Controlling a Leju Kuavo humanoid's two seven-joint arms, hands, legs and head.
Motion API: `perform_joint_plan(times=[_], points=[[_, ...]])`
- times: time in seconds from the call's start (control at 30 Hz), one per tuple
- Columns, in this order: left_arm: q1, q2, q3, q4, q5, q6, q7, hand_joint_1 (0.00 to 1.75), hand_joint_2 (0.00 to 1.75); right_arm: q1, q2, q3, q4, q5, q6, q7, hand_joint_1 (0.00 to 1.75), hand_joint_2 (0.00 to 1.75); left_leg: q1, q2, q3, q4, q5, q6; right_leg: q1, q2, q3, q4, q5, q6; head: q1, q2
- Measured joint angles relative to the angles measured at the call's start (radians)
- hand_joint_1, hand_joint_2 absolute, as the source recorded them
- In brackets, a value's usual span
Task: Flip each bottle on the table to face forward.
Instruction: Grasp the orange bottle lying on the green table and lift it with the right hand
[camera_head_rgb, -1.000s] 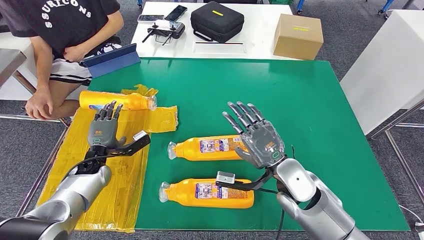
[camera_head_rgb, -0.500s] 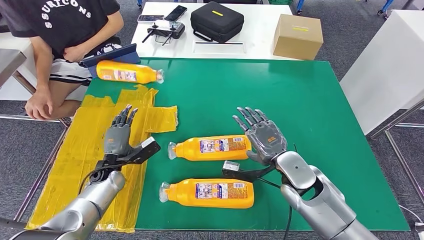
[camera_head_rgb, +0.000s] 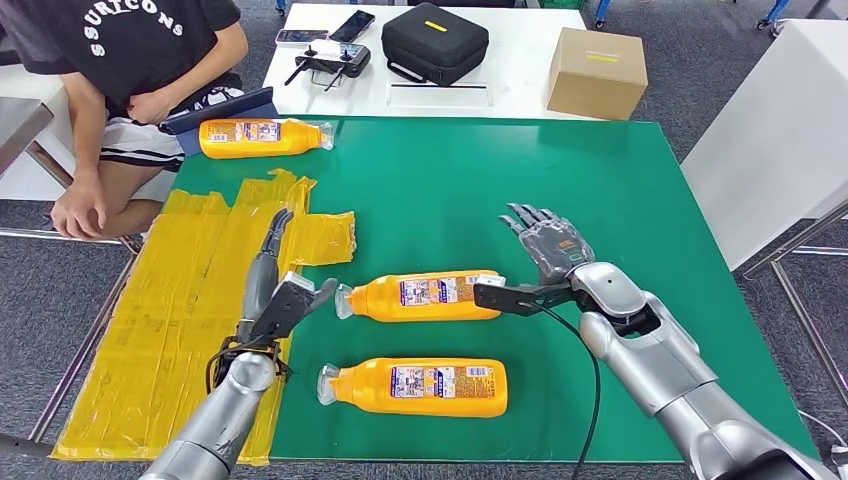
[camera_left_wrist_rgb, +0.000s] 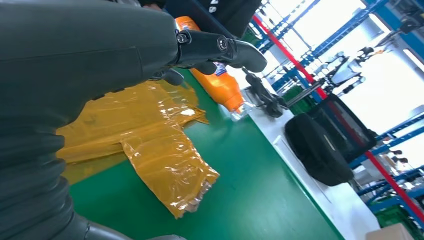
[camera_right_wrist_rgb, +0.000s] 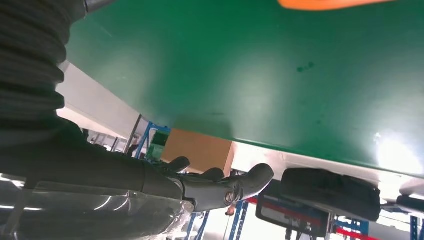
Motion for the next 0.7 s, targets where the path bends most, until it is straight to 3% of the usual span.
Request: perform_joint_plan(times=[0.43, 0.7], points=[[0.022, -0.008, -0.039, -0.038, 0.035, -0.009, -0.001, 0.00, 1.75, -0.011, 0.036, 0.021, 0.055, -0.012, -0.013, -0.001, 0.00, 1.75, 0.000, 0.000, 0.000, 0.000, 0.000, 0.000, 0.000, 0.000, 0.000, 0.000, 0.000, 0.000, 0.000, 0.000], [0.114, -0.014, -0.085, -0.168, 0.077, -0.014, 0.011, 0.00, 1.75, 0.003, 0.095, 0.046, 0.093, -0.041, -0.064, -0.029, 0.00, 1.75, 0.000, 0.001, 0.000, 0.000, 0.000, 0.000, 0.000, 0.000, 0.000, 0.000, 0.000, 0.000, 0.000, 0.000]])
